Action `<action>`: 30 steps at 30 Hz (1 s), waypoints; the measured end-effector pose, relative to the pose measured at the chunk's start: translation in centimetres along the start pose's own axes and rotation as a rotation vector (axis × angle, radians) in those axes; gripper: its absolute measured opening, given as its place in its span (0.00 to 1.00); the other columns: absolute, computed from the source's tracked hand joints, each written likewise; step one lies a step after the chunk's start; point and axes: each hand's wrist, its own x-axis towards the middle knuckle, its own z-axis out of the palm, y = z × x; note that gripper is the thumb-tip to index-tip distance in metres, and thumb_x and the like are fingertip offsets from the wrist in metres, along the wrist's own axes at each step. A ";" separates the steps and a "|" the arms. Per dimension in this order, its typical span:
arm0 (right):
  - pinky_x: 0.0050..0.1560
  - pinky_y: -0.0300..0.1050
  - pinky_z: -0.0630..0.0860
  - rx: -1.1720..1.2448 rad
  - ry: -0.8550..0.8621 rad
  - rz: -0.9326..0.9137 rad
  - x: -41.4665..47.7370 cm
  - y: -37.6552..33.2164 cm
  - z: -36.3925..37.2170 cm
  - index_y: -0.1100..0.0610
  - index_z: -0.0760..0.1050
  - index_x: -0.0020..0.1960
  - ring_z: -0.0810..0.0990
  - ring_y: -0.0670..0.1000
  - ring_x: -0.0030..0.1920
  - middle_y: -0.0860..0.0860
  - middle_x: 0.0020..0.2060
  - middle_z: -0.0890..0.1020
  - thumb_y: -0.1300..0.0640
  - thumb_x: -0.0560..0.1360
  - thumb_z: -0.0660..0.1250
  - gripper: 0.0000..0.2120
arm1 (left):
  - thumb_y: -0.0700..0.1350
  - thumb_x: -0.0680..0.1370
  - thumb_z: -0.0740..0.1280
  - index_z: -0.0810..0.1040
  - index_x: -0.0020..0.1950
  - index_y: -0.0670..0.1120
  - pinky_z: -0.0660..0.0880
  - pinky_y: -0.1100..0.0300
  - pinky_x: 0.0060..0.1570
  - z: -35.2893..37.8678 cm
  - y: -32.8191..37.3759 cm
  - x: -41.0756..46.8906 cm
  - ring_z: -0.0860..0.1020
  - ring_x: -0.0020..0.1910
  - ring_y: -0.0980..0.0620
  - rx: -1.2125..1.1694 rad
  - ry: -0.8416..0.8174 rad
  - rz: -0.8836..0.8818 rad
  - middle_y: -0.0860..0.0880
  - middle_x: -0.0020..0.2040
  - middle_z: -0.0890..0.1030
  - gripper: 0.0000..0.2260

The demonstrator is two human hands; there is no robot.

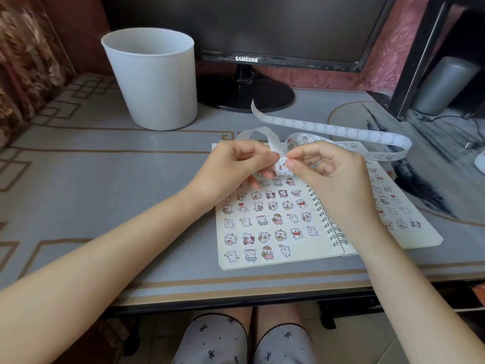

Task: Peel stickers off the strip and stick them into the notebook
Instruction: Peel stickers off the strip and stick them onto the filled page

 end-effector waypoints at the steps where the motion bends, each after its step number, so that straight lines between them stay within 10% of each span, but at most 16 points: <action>1: 0.42 0.50 0.79 0.001 -0.003 -0.006 0.0 0.0 0.0 0.52 0.82 0.44 0.82 0.52 0.38 0.45 0.38 0.84 0.60 0.71 0.73 0.04 | 0.39 0.77 0.67 0.80 0.42 0.41 0.74 0.67 0.30 0.0 0.0 0.0 0.80 0.36 0.57 -0.002 -0.003 -0.003 0.49 0.36 0.81 0.05; 15: 0.36 0.27 0.67 -0.205 0.005 -0.123 -0.3 0.0 0.2 0.56 0.80 0.44 0.76 0.37 0.32 0.42 0.35 0.81 0.60 0.72 0.72 0.02 | 0.40 0.77 0.68 0.81 0.40 0.43 0.74 0.67 0.31 0.1 0.2 -0.1 0.79 0.33 0.58 0.010 0.014 -0.035 0.46 0.35 0.82 0.06; 23: 0.48 0.42 0.71 -0.355 -0.023 -0.195 -0.8 -0.1 0.0 0.54 0.77 0.44 0.76 0.45 0.44 0.44 0.44 0.77 0.58 0.73 0.70 0.02 | 0.39 0.76 0.68 0.81 0.42 0.39 0.74 0.67 0.30 0.2 0.0 -0.1 0.80 0.34 0.56 0.001 0.027 -0.057 0.50 0.33 0.81 0.05; 26: 0.47 0.33 0.67 -0.311 -0.037 -0.212 -1.5 -0.8 -0.3 0.56 0.77 0.45 0.74 0.40 0.45 0.44 0.45 0.76 0.59 0.74 0.69 0.01 | 0.39 0.77 0.68 0.80 0.41 0.39 0.75 0.66 0.30 0.1 0.1 -0.1 0.80 0.35 0.54 -0.010 0.031 -0.066 0.50 0.33 0.81 0.06; 30: 0.40 0.38 0.72 -0.037 -0.124 0.064 -2.6 -2.5 -1.4 0.54 0.79 0.42 0.77 0.41 0.37 0.46 0.38 0.81 0.60 0.71 0.71 0.02 | 0.40 0.77 0.68 0.79 0.39 0.41 0.75 0.66 0.31 0.1 0.1 -0.1 0.79 0.35 0.51 -0.002 0.037 -0.094 0.49 0.33 0.81 0.07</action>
